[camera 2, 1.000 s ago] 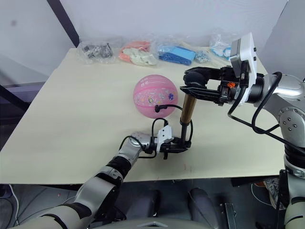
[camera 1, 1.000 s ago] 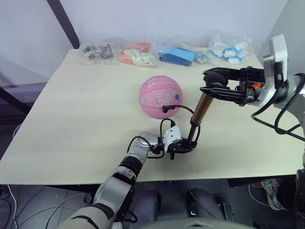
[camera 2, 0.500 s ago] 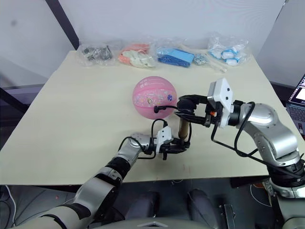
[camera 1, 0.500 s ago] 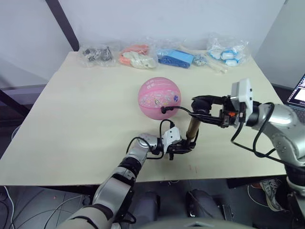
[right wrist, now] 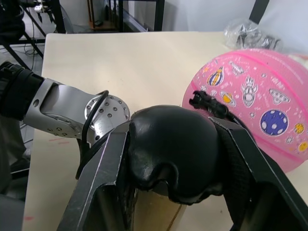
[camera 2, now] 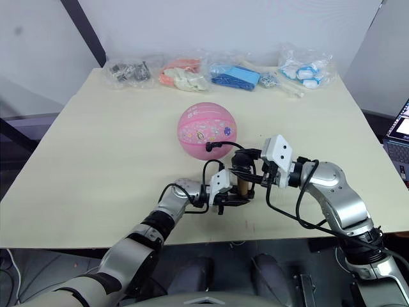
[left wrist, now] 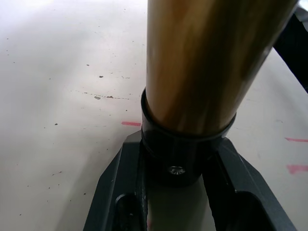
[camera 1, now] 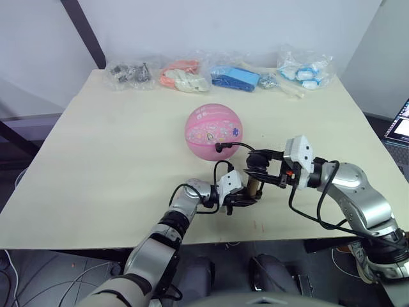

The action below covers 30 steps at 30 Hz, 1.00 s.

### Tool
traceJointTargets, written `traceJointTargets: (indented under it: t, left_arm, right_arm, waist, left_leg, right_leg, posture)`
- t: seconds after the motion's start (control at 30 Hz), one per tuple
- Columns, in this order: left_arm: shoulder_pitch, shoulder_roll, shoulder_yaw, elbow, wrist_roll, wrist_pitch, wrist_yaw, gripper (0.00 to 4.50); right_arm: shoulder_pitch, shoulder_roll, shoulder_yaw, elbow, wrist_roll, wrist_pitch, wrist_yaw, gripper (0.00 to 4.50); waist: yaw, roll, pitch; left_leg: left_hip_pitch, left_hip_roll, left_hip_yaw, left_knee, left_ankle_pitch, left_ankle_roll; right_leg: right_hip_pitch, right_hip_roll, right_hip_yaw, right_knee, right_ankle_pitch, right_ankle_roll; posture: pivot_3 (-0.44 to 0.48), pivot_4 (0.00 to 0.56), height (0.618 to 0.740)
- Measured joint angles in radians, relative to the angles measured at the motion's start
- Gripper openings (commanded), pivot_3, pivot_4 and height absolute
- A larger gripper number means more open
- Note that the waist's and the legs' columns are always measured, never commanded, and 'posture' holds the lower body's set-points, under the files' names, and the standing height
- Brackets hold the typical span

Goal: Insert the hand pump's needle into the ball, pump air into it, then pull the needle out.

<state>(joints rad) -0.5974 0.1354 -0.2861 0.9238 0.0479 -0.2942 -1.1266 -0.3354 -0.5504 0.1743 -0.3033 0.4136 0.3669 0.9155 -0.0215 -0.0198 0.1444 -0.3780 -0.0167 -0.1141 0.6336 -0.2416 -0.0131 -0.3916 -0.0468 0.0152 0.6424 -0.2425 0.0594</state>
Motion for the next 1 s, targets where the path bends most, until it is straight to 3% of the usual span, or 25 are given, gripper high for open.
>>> traceJointTargets:
  t: [0.63, 1.0]
  left_arm:
    - [-0.006, -0.006, 0.000, -0.001, -0.011, 0.000, -0.009, 1.07]
    - [-0.006, -0.005, -0.001, -0.001, -0.011, 0.000, -0.009, 1.07]
  right_arm:
    - [-0.315, -0.166, -0.235, -0.072, 0.336, 0.322, 0.056, 1.94]
    - [-0.315, -0.175, -0.251, -0.084, 0.355, 0.316, 0.039, 1.94]
  waist:
    - [0.004, 0.004, 0.008]
    - [0.005, 0.004, 0.008]
  left_leg:
    - [-0.004, -0.002, 0.000, 0.000, 0.000, 0.000]
    - [-0.003, -0.002, 0.000, 0.000, 0.000, 0.000]
  right_leg:
    - [-0.003, -0.002, 0.000, 0.000, 0.000, 0.000]
    - [-0.003, -0.001, 0.001, 0.000, 0.000, 0.000]
  posture:
    - [0.000, 0.150, 0.740]
    - [0.000, 0.150, 0.740]
